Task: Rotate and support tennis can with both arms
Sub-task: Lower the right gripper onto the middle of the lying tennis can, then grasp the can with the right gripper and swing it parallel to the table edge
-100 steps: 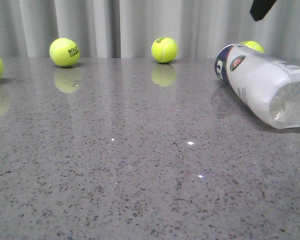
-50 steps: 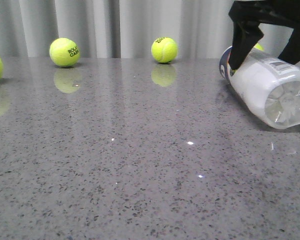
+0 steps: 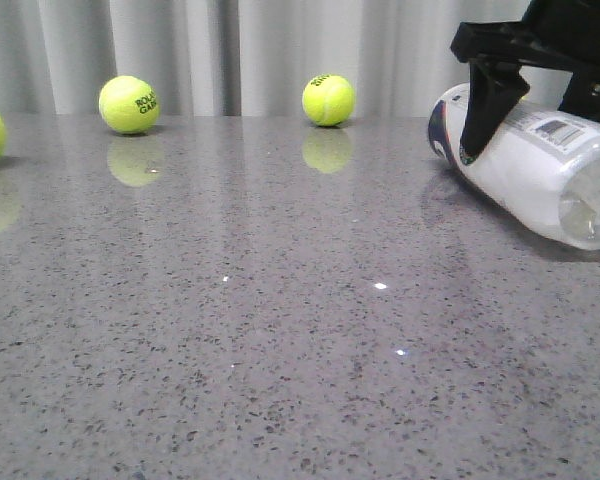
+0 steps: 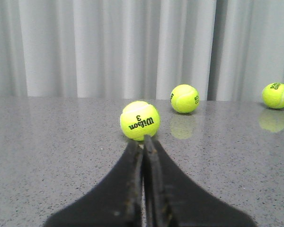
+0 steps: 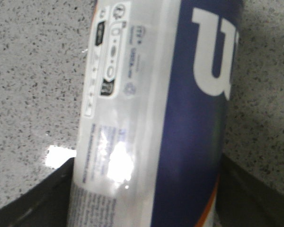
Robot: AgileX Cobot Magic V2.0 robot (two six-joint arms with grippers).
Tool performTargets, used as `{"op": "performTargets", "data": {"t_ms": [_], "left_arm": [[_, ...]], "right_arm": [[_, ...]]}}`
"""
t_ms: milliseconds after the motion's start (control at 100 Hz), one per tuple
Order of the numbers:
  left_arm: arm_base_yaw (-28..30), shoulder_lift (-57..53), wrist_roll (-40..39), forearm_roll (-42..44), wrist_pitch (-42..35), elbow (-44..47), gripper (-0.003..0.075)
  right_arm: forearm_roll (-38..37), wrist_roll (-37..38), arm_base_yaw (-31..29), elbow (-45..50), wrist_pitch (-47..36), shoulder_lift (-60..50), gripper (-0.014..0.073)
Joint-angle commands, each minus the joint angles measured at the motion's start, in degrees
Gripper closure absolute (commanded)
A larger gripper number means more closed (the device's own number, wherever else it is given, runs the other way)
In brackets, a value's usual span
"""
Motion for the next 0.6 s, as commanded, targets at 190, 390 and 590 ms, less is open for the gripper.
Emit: {"op": "performTargets", "data": {"t_ms": [190, 390, 590], "left_arm": [[0.1, -2.18, -0.52, -0.42, -4.8, 2.66, 0.0741], [0.1, -2.18, -0.52, -0.42, -4.8, 2.66, 0.0741], [0.1, -2.18, -0.52, -0.42, -4.8, 2.66, 0.0741]], "right_arm": [[0.42, -10.58, 3.87, -14.45, 6.78, -2.61, 0.0337], [0.42, -28.38, 11.27, -17.87, 4.18, -2.5, 0.0337], [0.42, -53.74, 16.59, -17.89, 2.63, 0.49, 0.0337]]}}
